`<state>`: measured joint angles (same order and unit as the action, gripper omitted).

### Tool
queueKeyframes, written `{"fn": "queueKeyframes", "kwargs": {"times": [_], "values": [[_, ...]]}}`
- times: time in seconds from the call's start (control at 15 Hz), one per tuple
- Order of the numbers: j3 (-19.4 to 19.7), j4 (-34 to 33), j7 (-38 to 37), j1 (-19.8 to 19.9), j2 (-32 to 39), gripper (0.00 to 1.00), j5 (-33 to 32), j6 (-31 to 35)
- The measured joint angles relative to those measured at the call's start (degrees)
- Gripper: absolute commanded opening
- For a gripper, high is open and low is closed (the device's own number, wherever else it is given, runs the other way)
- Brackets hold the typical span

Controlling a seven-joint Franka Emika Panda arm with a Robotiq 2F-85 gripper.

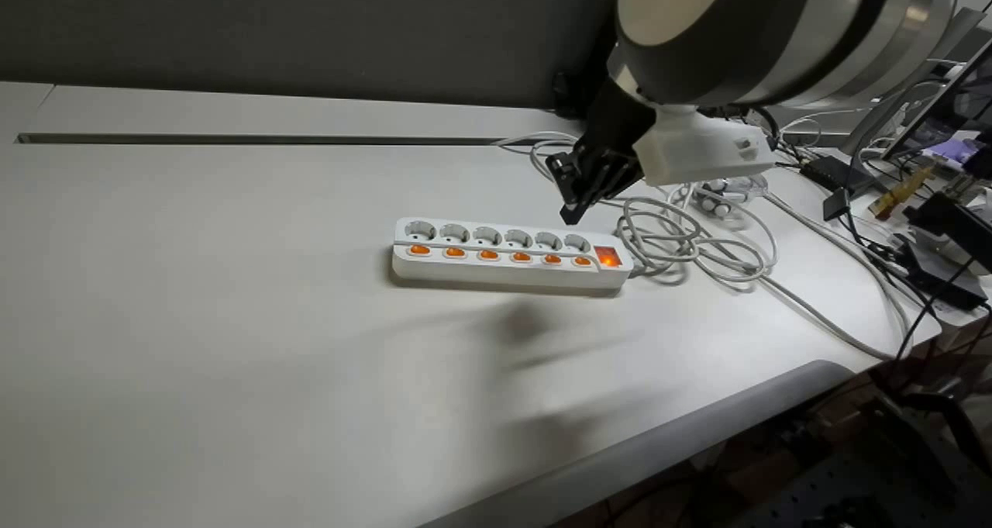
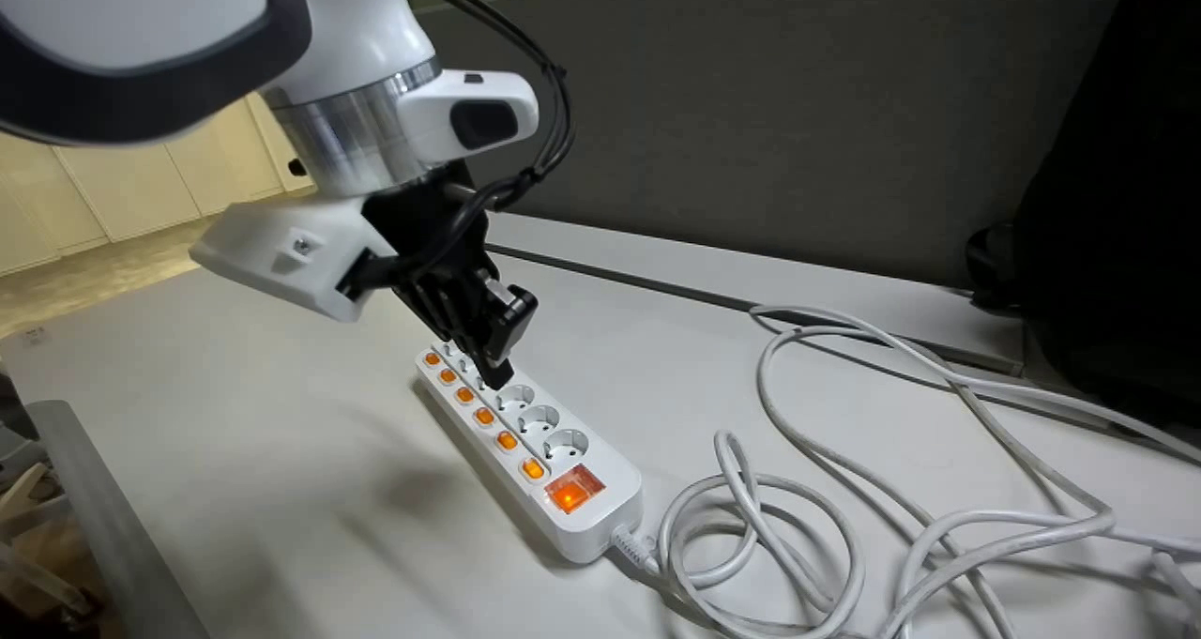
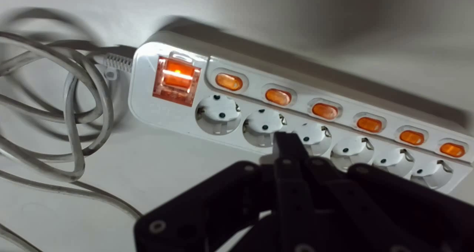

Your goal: Turn on the third switch from the right on the extension cord

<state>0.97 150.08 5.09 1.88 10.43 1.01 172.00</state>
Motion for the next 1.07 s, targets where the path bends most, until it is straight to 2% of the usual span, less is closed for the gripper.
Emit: {"fn": "queueKeyframes", "kwargs": {"times": [1.07], "values": [[0.5, 0.7, -0.2, -0.7, 6.9, 0.0, 0.0, 6.4]]}}
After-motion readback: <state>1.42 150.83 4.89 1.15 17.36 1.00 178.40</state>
